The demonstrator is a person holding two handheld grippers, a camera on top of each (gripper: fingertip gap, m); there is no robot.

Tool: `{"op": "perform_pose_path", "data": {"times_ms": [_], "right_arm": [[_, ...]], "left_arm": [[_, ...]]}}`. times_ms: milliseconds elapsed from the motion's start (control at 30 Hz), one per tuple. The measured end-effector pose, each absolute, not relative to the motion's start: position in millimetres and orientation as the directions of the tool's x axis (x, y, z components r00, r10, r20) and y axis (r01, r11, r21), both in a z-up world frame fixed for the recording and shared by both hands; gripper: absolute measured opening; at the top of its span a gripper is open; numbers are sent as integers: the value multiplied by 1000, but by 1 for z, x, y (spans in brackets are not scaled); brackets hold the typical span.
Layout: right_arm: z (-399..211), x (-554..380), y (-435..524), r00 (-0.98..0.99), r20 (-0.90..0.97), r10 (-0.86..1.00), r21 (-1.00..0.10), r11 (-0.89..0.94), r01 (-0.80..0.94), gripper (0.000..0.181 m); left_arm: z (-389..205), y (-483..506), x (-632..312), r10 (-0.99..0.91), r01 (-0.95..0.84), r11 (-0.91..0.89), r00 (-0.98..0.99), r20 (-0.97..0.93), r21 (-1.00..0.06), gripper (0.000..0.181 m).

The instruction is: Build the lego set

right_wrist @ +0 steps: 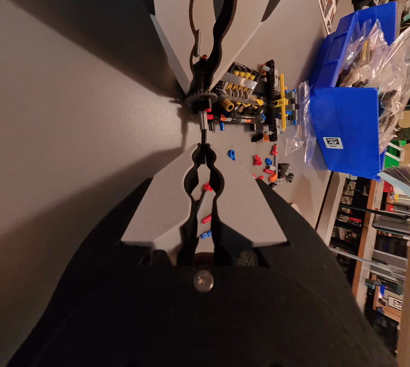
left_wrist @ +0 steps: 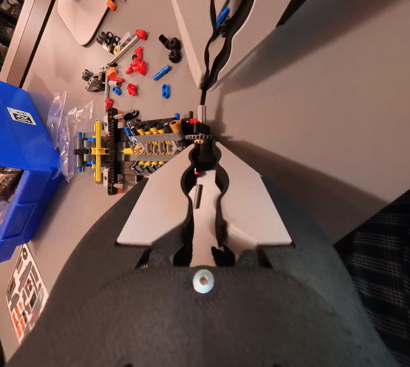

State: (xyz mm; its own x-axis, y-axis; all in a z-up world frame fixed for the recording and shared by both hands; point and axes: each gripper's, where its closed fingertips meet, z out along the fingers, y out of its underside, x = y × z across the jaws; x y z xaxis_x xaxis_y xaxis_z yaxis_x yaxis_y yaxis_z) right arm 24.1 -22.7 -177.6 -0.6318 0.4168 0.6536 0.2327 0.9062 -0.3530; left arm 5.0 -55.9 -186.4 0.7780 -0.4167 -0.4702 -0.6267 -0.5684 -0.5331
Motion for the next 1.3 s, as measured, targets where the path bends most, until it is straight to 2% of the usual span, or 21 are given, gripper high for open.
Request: {"op": "perform_pose_path", "data": {"times_ms": [33,433,600,1300], "right_arm": [[-177,24,-23,-627,662,410,-346,910,229,0],[-176,20,-23,-513,823,244,-199,970,143,0],[-177,19,-25,-481,836,264,-232,965,126,0],[-176,15,-31,-454,851,264,-246,964,100,0]], "left_arm": [[-186,-56,4,-419,-627,-572,777,-470,-529,9],[-187,-56,2,-456,-646,-569,763,-459,-509,9],[-186,-57,0,-455,-640,-568,768,-450,-518,8],[-187,-58,-3,-473,-675,-556,737,-484,-485,8]]}}
